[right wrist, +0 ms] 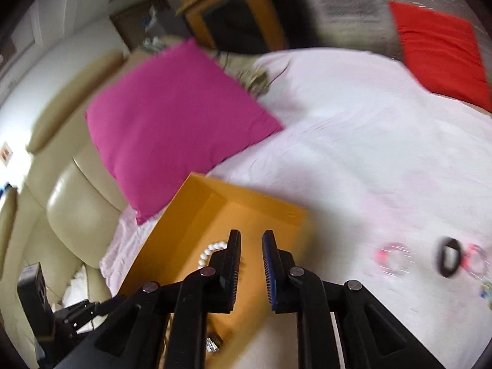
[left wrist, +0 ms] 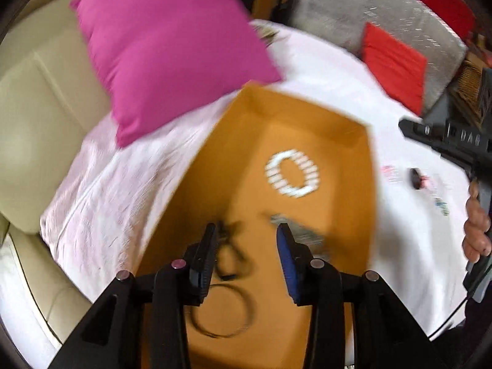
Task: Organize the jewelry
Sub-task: 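Open the left gripper over the orange box and withdraw both grippers, then move the left gripper to the second black hair tie while the right gripper moves to the multicolour bead bracelet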
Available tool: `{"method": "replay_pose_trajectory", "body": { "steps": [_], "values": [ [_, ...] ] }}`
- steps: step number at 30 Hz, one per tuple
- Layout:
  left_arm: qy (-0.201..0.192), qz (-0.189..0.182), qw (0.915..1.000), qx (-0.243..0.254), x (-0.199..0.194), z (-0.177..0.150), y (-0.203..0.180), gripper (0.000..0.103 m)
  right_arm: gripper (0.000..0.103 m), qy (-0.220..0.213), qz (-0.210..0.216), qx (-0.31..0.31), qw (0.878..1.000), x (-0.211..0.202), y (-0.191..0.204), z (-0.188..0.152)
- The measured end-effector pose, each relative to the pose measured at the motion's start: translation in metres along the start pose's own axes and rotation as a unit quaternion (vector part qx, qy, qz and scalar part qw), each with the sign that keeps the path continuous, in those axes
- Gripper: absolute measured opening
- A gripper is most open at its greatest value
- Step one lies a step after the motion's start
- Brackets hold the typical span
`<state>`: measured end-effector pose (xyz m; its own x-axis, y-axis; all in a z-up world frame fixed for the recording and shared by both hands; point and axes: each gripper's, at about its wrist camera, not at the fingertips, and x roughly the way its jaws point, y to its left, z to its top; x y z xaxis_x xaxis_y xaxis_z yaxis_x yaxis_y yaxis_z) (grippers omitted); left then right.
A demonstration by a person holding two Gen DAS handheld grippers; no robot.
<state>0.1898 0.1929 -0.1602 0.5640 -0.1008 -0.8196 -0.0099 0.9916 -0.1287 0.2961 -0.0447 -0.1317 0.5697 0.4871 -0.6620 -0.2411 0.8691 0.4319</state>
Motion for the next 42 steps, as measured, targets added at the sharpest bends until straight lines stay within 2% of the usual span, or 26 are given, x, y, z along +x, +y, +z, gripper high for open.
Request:
{"method": "replay_pose_trajectory", "body": {
  "steps": [4, 10, 15, 18, 22, 24, 31, 33, 35, 38, 40, 41, 42],
  "values": [
    [-0.041, -0.041, 0.9978, 0.032, -0.029, 0.006, -0.063, 0.056, 0.018, -0.019, -0.019, 0.024, 0.999, -0.061, -0.057, -0.014],
    [-0.055, -0.074, 0.9953, 0.03, -0.008, 0.019, -0.144, 0.058, 0.017, -0.056, -0.055, 0.106, 0.991, -0.135, -0.159, -0.051],
    [-0.045, -0.083, 0.9954, 0.019, 0.033, 0.017, -0.186, 0.058, 0.017, -0.064, -0.062, 0.163, 0.983, -0.148, -0.219, -0.077],
    [-0.05, -0.088, 0.9938, 0.047, 0.048, 0.012, -0.212, 0.058, 0.017, -0.042, -0.062, 0.173, 0.982, -0.139, -0.241, -0.082],
    [-0.05, -0.099, 0.9906, 0.08, 0.065, 0.005, -0.233, 0.058, 0.017, -0.013, -0.073, 0.165, 0.984, -0.127, -0.26, -0.082],
    [-0.041, -0.088, 0.9911, 0.092, 0.076, 0.004, -0.242, 0.058, 0.017, 0.0, -0.079, 0.161, 0.984, -0.119, -0.267, -0.084],
    [-0.022, -0.095, 0.9915, 0.086, 0.101, 0.017, -0.252, 0.058, 0.018, 0.023, -0.098, 0.15, 0.984, -0.095, -0.274, -0.082],
    [-0.022, -0.093, 0.9912, 0.092, 0.106, 0.019, -0.256, 0.058, 0.033, 0.029, -0.102, 0.15, 0.983, -0.087, -0.271, -0.081],
    [-0.026, -0.085, 0.99, 0.109, 0.108, 0.019, -0.262, 0.058, 0.039, 0.03, -0.107, 0.145, 0.983, -0.081, -0.269, -0.08],
    [-0.033, -0.085, 0.9874, 0.129, 0.111, 0.019, -0.269, 0.058, 0.039, 0.019, -0.135, 0.113, 0.984, -0.07, -0.26, -0.077],
    [-0.038, -0.081, 0.9863, 0.139, 0.113, 0.019, -0.271, 0.058, 0.032, 0.015, -0.155, 0.089, 0.984, -0.065, -0.255, -0.075],
    [-0.039, -0.078, 0.9861, 0.141, 0.113, 0.019, -0.271, 0.058, 0.018, 0.016, -0.172, 0.075, 0.982, -0.062, -0.252, -0.074],
    [-0.039, -0.075, 0.9859, 0.145, 0.115, 0.019, -0.271, 0.058, 0.011, 0.018, -0.177, 0.073, 0.981, -0.061, -0.252, -0.074]
  ]
}}
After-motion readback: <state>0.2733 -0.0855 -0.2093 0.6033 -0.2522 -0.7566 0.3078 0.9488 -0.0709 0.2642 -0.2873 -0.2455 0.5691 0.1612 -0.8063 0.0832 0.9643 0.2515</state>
